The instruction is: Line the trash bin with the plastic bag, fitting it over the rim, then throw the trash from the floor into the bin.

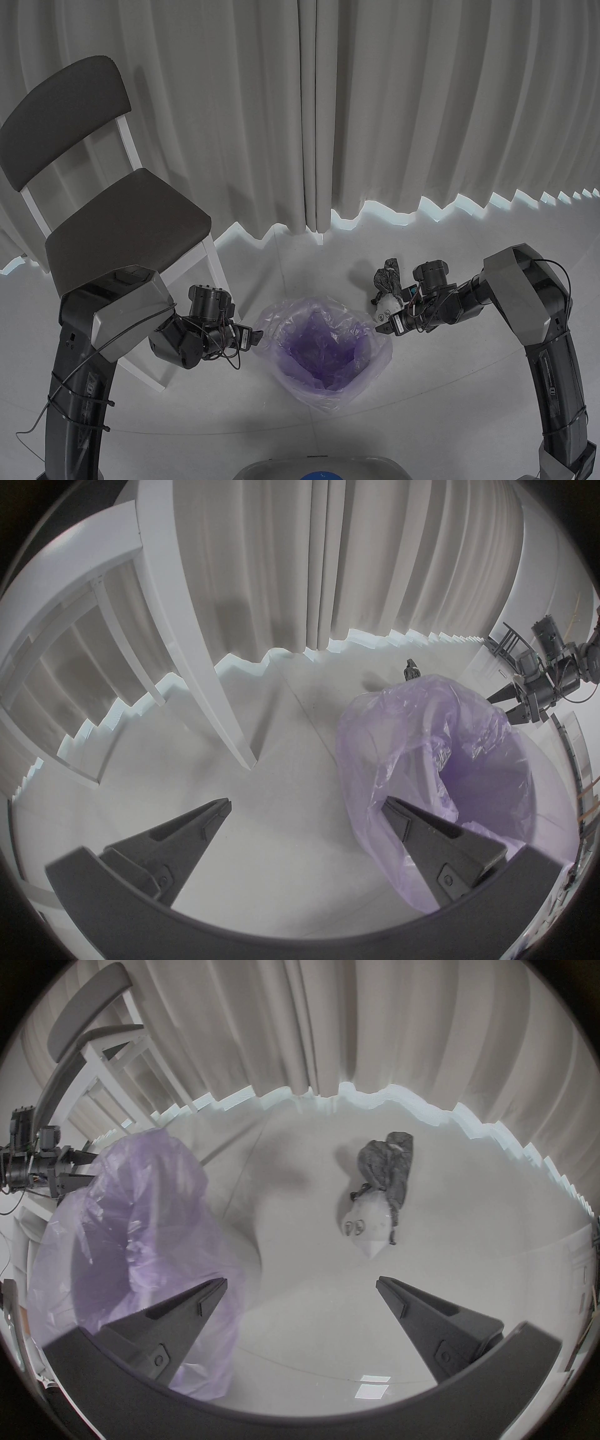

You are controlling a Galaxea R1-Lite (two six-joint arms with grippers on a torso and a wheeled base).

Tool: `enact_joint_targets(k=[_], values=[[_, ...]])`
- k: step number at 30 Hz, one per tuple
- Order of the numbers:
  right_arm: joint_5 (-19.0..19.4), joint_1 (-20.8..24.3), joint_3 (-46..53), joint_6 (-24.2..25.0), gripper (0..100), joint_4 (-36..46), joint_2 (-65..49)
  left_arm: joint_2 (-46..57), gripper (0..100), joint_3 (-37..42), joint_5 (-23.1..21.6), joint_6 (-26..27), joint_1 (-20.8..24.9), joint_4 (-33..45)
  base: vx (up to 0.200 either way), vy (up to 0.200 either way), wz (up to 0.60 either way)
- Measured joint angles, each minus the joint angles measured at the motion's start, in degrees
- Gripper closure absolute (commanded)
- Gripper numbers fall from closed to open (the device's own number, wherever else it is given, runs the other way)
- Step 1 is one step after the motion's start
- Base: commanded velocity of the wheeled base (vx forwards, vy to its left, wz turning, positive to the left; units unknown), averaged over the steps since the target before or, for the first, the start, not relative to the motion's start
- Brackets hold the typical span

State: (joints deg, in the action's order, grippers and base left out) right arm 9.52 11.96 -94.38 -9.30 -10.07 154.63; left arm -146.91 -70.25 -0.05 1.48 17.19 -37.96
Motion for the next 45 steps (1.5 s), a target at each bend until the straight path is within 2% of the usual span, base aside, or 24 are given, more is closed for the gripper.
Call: enact_joint_targets(k=[6,14,22,32,40,45], values=[[0.27,0.63,-0.22,-0.27,0,3.69,-0.62,0.40,0,1.57,-0.50,1.45,-0.05,0.28,0.000,0.000,0.00],[0.46,0.83,-0.79,-0.33,0,4.05,-0.84,0.02,0,1.12,-0.90,1.76,0.28,1.04,0.000,0.000,0.00],[0.40,0.80,-1.60,-0.60,0,4.02,-0.68,-0.98,0,-4.24,-0.93,3.43,1.38,10.95,0.000,0.000,0.00],[0.46,0.72,-2.69,-0.90,0,4.27,-0.41,-2.57,0,-10.80,-0.52,4.24,2.73,16.02,0.000,0.000,0.00],[0.38,0.66,-6.58,-1.26,0,8.63,0.80,-2.90,0,-11.14,-0.33,3.91,2.86,15.30,0.000,0.000,0.00],[0.33,0.44,-11.02,-1.45,0,11.37,3.25,-2.90,0,-9.65,-0.35,3.88,2.23,11.12,0.000,0.000,0.00]])
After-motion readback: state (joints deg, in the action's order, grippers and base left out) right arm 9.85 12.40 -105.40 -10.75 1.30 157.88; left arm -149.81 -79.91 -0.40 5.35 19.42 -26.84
